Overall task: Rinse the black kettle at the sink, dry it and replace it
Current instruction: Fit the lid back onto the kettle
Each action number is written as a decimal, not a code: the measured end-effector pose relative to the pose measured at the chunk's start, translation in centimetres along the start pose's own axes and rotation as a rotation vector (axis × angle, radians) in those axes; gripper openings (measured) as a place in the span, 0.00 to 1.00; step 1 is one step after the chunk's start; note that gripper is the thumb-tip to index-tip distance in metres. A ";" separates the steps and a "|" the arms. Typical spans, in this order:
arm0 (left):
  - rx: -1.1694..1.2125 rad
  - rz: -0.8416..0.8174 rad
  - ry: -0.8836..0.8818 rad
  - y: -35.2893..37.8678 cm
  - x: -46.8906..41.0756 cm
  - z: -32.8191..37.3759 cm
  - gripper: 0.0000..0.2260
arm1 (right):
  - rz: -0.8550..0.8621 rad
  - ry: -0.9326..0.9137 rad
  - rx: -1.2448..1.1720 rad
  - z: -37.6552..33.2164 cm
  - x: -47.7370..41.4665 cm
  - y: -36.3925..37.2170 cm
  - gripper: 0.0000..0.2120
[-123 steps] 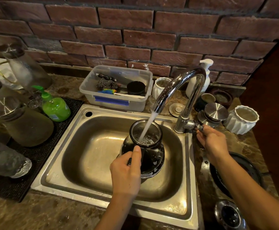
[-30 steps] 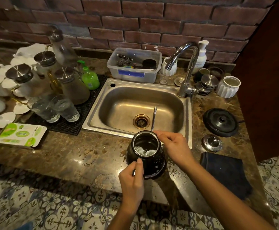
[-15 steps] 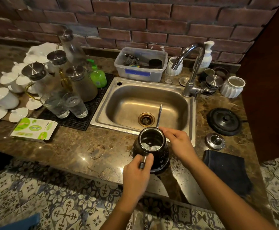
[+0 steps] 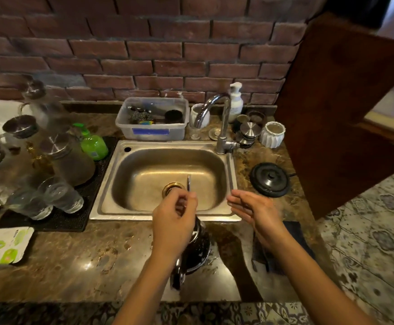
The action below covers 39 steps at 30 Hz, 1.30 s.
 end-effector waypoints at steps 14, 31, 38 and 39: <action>0.110 -0.326 -0.381 20.9 -8.3 -5.2 0.06 | 0.311 0.207 0.147 3.2 -2.7 -16.4 0.08; 0.059 -0.143 -0.603 28.0 -9.1 -9.7 0.13 | 0.159 0.140 0.808 3.3 -7.2 -17.8 0.14; 0.045 -0.106 -0.586 27.3 -9.2 -8.6 0.12 | 0.130 0.119 0.896 2.4 -7.3 -16.8 0.09; 0.049 -0.108 -0.584 27.2 -9.1 -8.4 0.12 | 0.114 0.108 0.906 2.3 -7.2 -16.8 0.10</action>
Point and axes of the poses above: each hand's wrist, its own x-axis away from the middle knuckle, its own y-axis out of the palm, z = x × y, the point moved 3 cm from there along -x, towards the middle knuckle, and after that the axes turned 14 degrees about -z, right-handed, at the moved point
